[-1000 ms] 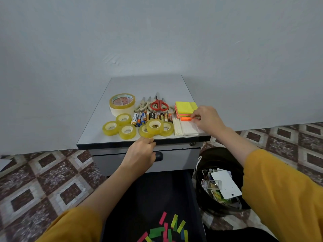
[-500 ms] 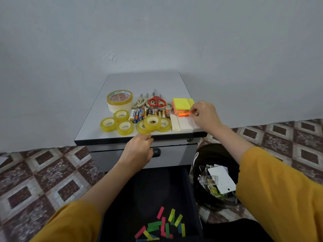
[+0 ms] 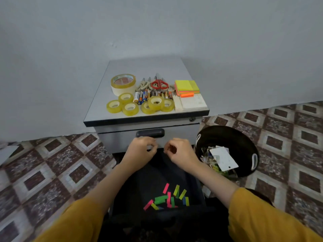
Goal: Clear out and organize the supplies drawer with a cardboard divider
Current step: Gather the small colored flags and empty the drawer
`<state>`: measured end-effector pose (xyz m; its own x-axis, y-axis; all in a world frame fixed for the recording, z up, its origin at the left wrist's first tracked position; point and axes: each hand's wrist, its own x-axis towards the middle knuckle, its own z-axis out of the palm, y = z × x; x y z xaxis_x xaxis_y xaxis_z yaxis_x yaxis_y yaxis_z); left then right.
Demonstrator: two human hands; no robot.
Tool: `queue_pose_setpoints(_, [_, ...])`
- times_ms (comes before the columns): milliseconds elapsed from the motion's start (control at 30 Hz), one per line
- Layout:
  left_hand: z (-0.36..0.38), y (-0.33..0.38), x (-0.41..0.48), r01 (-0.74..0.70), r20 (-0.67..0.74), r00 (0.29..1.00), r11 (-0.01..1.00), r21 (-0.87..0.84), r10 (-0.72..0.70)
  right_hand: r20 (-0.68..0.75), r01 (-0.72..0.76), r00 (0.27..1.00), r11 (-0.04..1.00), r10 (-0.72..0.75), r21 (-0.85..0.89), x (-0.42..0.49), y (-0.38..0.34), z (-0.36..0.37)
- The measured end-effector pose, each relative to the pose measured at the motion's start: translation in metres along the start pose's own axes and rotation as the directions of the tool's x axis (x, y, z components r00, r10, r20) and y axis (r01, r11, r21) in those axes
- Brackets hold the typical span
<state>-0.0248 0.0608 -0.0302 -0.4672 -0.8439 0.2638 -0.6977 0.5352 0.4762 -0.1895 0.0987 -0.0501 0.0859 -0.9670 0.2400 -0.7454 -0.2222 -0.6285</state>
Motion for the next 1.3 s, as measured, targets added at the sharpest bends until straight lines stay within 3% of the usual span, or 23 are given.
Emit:
queue_pose_setpoints(267, [0.061,-0.054,-0.058,0.288,0.297,0.914,0.958,0.005,-0.276,0.31,-0.093,0.945,0.994,0.106,-0.059,-0.015,0.028,0.048])
queue_pose_setpoints(500, [0.109,-0.08,-0.066,0.415,0.518,0.757,0.906,0.088,-0.397,0.501,-0.219,0.831,0.97,0.242,-0.107,-0.026,0.053,0.08])
queue_pose_setpoints(633, [0.13,-0.092,-0.065,0.414,0.633,0.649,0.894,0.172,-0.422,0.516,-0.258,0.809,0.959,0.282,-0.119,-0.017,0.06,0.09])
queue_pose_setpoints(933, [0.149,-0.109,-0.093,0.457,0.616,0.471,0.772,0.441,-0.631,0.511,-0.306,0.799,0.946,0.317,-0.108,-0.015,0.065,0.087])
queue_pose_setpoints(1300, [0.164,-0.094,-0.091,0.333,0.578,0.552,0.794,0.508,-0.601,0.52,-0.408,0.749,0.904,0.41,-0.124,-0.023,0.079,0.081])
